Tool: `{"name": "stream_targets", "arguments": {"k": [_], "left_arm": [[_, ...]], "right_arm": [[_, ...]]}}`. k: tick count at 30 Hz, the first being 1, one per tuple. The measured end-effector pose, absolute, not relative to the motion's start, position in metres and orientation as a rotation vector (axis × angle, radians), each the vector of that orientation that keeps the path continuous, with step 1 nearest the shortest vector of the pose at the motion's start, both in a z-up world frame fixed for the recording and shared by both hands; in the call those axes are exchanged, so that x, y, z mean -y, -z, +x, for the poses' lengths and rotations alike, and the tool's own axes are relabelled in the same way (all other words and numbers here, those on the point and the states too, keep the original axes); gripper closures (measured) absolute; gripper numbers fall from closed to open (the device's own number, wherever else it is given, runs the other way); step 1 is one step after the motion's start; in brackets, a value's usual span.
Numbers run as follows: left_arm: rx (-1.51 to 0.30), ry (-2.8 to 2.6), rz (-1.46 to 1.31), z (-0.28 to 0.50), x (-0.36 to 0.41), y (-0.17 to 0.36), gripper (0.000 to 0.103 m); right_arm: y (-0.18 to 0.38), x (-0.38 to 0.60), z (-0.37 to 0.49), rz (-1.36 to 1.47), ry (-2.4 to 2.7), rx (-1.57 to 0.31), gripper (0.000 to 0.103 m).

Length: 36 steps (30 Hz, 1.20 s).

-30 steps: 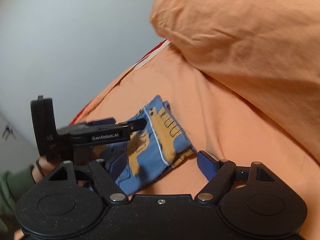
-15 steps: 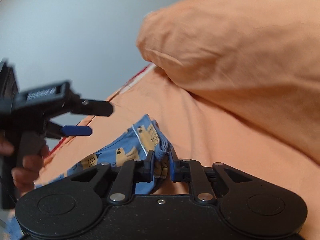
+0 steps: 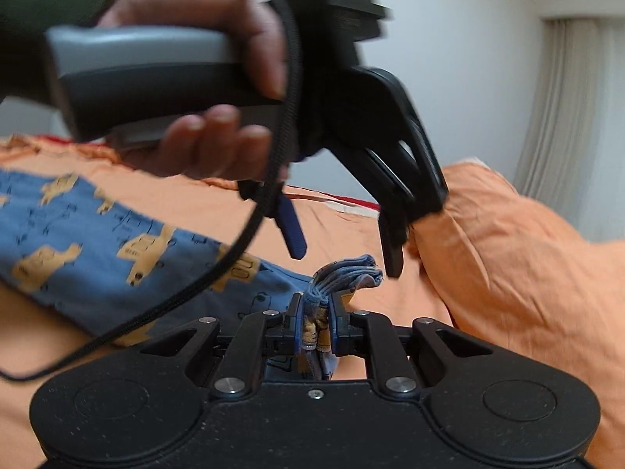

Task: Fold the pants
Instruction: 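Grasp the pants edge with the left gripper beside the right gripper while the right gripper holds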

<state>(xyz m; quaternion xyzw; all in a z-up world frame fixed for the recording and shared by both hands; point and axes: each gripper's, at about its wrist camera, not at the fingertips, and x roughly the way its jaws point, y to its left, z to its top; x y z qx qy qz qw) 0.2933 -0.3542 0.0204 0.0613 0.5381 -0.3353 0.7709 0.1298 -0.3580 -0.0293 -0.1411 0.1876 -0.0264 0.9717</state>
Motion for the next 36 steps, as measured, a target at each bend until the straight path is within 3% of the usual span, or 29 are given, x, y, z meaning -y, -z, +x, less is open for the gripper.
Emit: {"name": "stream_targets", "arguments": {"k": [4,8,10,11,12,26,36], "left_arm": [[-1.164,0.697,0.193,0.288,0.360,-0.019,0.030],[-1.176,0.664,0.194,0.290,0.356,-0.017,0.068],[-1.180,0.660,0.148,0.293,0.346,-0.018,0.076],[-1.183,0.663,0.130,0.293,0.339,-0.018,0.088],[-1.184,0.662,0.119,0.294,0.333,-0.019,0.089],[-1.139,0.608,-0.166,0.287,0.187,-0.035,0.090],[-1.185,0.476,-0.171,0.285,0.127,0.015,0.090]], "right_arm": [[0.032,0.349,0.131,-0.341,0.039,-0.380,0.089],[0.032,0.339,0.129,-0.376,0.023,-0.378,0.089],[0.032,0.336,0.129,-0.384,0.017,-0.377,0.089],[0.031,0.336,0.129,-0.384,0.015,-0.376,0.090],[0.030,0.335,0.129,-0.380,0.012,-0.376,0.090],[0.000,0.284,0.120,-0.332,-0.193,-0.335,0.090],[0.027,0.239,0.145,-0.295,-0.372,-0.495,0.090]]}}
